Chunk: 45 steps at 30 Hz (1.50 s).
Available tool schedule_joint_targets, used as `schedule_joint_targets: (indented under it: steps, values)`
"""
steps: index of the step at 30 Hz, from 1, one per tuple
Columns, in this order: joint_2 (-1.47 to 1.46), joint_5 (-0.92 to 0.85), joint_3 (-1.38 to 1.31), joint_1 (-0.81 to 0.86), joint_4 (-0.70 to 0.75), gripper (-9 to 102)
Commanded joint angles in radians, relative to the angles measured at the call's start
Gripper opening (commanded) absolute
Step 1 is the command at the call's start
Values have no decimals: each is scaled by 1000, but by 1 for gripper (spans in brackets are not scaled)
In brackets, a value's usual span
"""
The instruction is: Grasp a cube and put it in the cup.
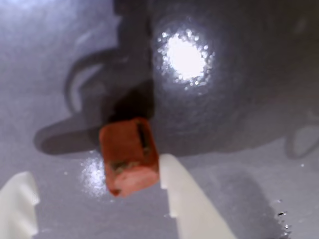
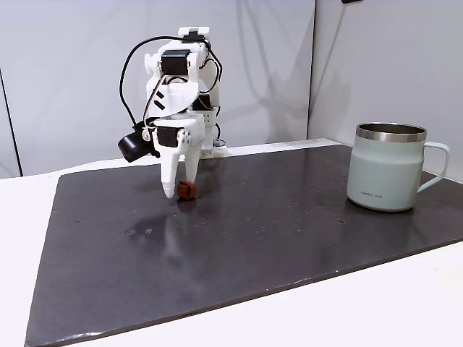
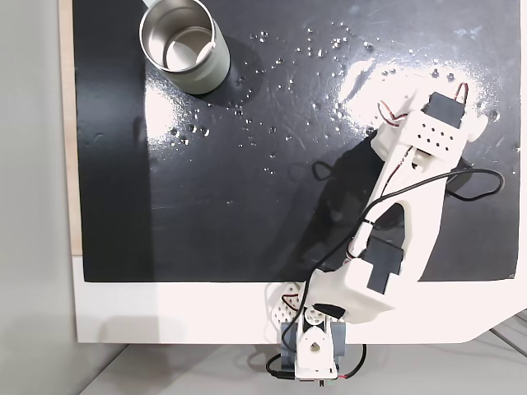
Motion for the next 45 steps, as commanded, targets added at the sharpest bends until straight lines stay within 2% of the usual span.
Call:
schedule_joint_targets:
  steps: [1, 8, 15, 20, 32, 45]
  values:
    - [2, -9, -69, -12, -3, 27]
    - [-17, 0, -67, -12, -5, 25]
    - [-17, 9, -64, -12, -5, 9]
    - [-17, 9, -63, -11, -2, 5]
    - [92, 6, -63, -26, 54, 4]
    - [413, -8, -155, -61, 225, 4]
